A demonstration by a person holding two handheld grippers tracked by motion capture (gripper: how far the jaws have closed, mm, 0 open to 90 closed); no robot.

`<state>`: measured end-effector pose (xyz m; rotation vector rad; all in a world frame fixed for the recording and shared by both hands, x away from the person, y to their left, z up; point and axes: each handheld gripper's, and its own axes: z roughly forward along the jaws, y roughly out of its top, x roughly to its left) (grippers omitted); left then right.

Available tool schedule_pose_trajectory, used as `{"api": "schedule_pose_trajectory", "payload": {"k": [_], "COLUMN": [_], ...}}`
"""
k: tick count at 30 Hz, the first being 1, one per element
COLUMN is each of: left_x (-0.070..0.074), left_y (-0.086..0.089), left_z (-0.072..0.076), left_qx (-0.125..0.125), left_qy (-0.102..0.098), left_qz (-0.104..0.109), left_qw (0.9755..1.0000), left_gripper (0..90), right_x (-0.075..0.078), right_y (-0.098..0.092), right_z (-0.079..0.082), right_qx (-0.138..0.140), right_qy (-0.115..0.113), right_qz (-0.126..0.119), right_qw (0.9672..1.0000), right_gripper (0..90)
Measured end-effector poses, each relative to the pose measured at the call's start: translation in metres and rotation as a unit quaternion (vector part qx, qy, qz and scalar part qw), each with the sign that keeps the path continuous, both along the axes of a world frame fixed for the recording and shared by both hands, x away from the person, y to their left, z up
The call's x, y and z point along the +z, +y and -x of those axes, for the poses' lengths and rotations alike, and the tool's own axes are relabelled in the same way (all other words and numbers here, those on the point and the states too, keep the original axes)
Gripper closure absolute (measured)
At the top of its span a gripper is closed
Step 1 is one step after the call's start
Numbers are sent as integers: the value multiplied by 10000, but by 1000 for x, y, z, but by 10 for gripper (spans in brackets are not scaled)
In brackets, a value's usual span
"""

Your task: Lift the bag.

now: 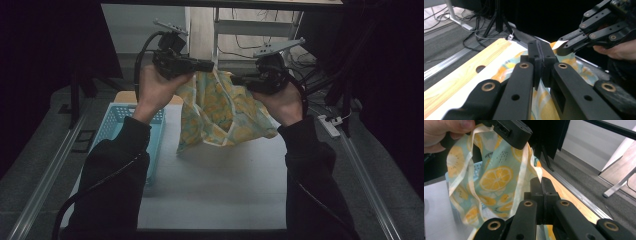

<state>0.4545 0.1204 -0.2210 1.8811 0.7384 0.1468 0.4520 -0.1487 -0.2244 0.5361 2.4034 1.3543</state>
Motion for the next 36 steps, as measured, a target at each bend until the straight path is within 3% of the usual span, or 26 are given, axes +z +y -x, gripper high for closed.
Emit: {"api": "schedule_pose_trajectory", "payload": {"k": [4,9,15,23,32,36], "left_x": [-3,-11,-23,-50,-88,-96], "left_y": [1,2,2,0,-12,-12], "left_z": [-4,-10,-20,-38,-51,-52], "left_qx": [67,150,340,503,483,428], "left_qy": [47,75,58,254,567,632], "left_qz": [-14,32,-184,-447,-796,-715], "left_qw": [10000,9999,9992,9974,9940,9945], "left_gripper": [897,896,894,891,891,890], "right_x": [1,-8,-22,-42,-77,-86], "right_y": [3,6,8,15,22,22], "right_z": [0,-5,-14,-26,-40,-41], "right_qx": [-10,-13,-66,-177,-239,-196], "right_qy": [-27,69,209,310,665,752], "right_qz": [70,84,109,240,330,316], "right_qw": [10000,9999,9997,9991,9970,9965], "right_gripper": [900,900,900,900,900,900]}}
